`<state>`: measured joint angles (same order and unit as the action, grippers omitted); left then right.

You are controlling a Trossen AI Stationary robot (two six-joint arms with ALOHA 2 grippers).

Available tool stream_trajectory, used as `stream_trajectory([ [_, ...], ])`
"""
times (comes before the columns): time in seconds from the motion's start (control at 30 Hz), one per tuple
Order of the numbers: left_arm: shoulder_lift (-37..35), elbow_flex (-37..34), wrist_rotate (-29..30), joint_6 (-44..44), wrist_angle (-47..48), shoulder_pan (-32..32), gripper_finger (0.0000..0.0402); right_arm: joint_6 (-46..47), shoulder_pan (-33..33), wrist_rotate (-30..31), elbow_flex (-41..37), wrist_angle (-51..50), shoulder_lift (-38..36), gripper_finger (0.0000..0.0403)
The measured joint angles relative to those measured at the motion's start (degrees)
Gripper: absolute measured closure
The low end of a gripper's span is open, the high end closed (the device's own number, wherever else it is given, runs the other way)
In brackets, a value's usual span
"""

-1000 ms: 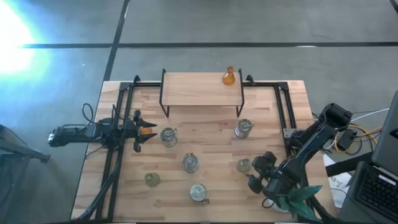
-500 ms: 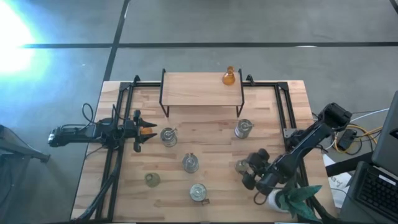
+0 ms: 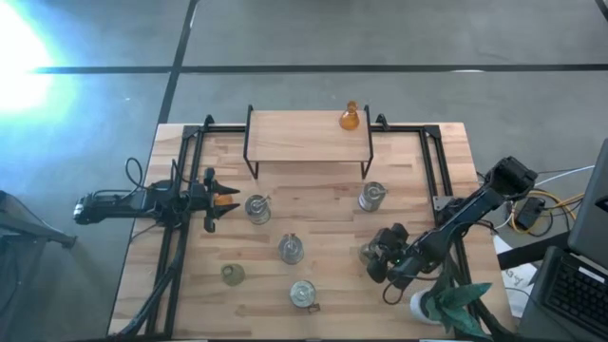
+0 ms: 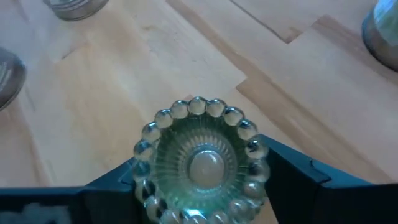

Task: Pick & Place candle stick holders
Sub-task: Put the right green candle holder on the shelf aligned with the orange candle holder

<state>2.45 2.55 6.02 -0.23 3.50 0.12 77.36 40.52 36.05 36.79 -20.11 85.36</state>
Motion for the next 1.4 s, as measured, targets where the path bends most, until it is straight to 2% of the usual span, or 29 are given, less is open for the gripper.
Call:
stream_trajectory([
  [0.27, 0.0, 0.0, 0.0, 0.0, 0.0, 0.0, 0.0206, -3.9, -0.4, 0.4, 1.5, 0.2, -0.3, 0.0282],
  [0.47, 0.0, 0.0, 0.0, 0.0, 0.0, 0.0, 0.0206, -12.5, -2.2, -2.8, 5.2, -0.8, -2.5, 0.0282],
  [0.67, 0.0, 0.0, 0.0, 0.0, 0.0, 0.0, 0.0206, -23.7, -8.5, -6.2, 7.8, -4.7, -6.9, 0.0282],
  [0.9, 0.0, 0.0, 0.0, 0.0, 0.0, 0.0, 0.0206, -31.6, -21.0, -9.4, 9.4, -4.8, -16.0, 0.0282],
  [1.07, 0.0, 0.0, 0.0, 0.0, 0.0, 0.0, 0.0206, -40.1, -32.6, -15.3, 14.5, -4.7, -20.5, 0.0282],
  [1.27, 0.0, 0.0, 0.0, 0.0, 0.0, 0.0, 0.0206, -52.2, -46.3, -23.8, 23.6, -4.7, -18.5, 0.0282],
  [1.4, 0.0, 0.0, 0.0, 0.0, 0.0, 0.0, 0.0206, -56.8, -52.7, -24.6, 31.4, -6.6, -12.8, 0.0282],
])
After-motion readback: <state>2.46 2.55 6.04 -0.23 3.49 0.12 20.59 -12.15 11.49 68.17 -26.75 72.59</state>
